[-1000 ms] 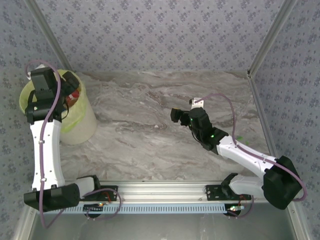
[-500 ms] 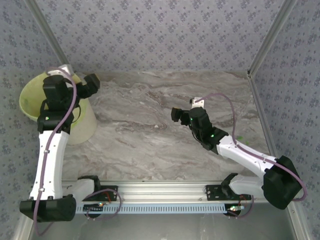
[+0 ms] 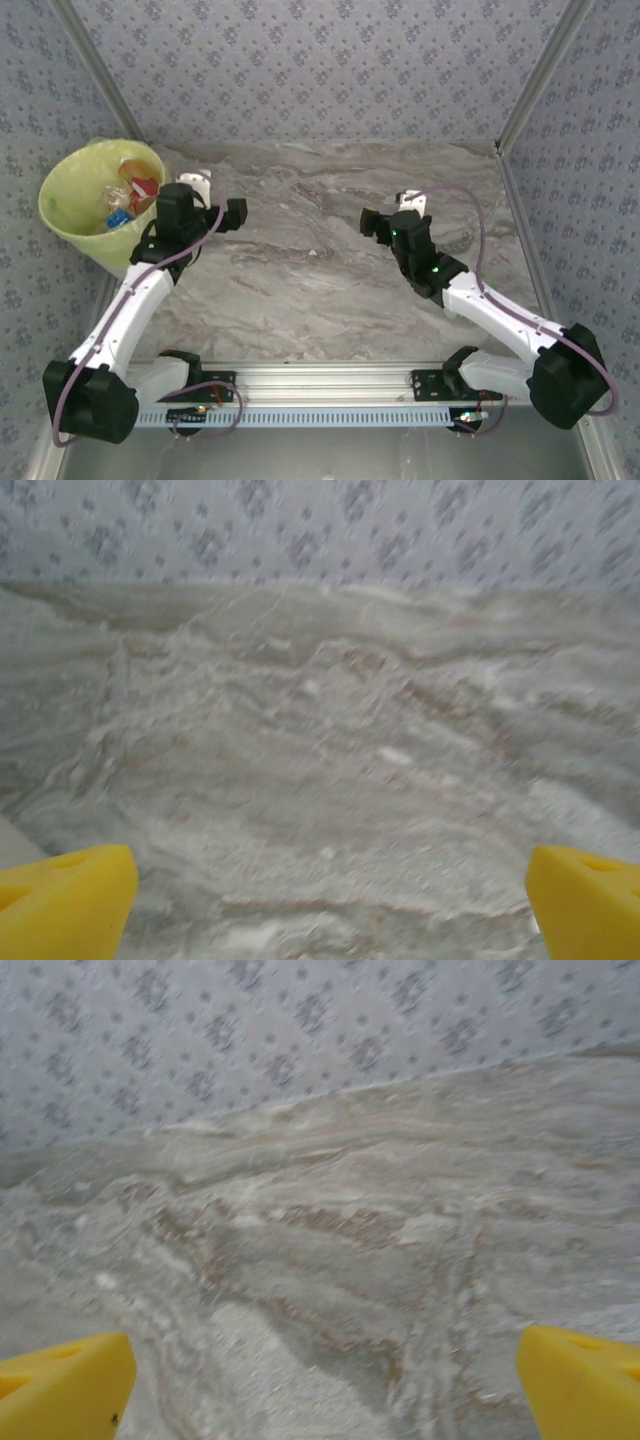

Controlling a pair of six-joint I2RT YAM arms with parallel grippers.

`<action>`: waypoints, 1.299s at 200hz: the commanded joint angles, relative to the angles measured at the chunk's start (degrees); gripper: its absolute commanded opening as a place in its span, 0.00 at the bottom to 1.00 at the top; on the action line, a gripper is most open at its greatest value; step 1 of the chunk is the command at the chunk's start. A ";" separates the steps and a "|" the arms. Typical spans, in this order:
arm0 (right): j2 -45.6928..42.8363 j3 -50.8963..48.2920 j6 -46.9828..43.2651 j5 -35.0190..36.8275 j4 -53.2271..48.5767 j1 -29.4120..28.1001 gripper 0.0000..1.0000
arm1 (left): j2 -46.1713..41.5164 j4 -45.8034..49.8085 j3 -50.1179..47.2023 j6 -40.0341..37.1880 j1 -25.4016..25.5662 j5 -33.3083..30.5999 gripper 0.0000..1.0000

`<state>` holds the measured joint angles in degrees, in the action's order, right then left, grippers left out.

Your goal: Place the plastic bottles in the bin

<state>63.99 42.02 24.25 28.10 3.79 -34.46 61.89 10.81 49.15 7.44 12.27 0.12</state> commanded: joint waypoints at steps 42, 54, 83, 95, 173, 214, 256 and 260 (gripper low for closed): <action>-7.22 -4.54 -2.01 3.35 -3.49 10.41 1.00 | 2.09 -17.44 -12.83 -4.79 -4.58 -10.20 0.99; -8.42 -5.04 -2.27 2.93 -4.32 12.48 1.00 | 2.70 -19.68 -14.70 -4.85 -6.23 -9.61 0.99; -10.85 -6.85 -2.91 1.24 -5.53 16.90 1.00 | 4.90 -30.91 -21.48 -8.24 -9.50 -3.85 0.99; -11.33 -7.44 -2.81 0.05 -5.88 18.87 1.00 | 6.83 -34.74 -23.28 -8.66 -10.67 -2.33 0.99; -10.77 -12.77 -5.66 -5.22 -1.52 26.28 1.00 | 23.02 -44.62 -20.00 -10.58 -13.02 8.60 1.00; -7.61 -17.47 -10.69 -6.60 7.31 28.14 1.00 | 23.88 -48.82 -21.43 -8.78 -13.84 6.61 1.00; -0.67 -18.80 -14.77 -8.91 16.44 31.08 1.00 | 25.53 -58.90 -26.61 -8.08 -13.69 4.07 1.00; 0.14 -19.16 -15.24 -8.94 17.80 31.24 1.00 | 25.95 -59.60 -26.60 -7.33 -13.64 2.02 0.99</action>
<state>61.17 24.82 13.56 20.75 11.53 -4.08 86.56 -41.89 23.46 -1.87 -1.02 6.48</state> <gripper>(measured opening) 0.999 0.996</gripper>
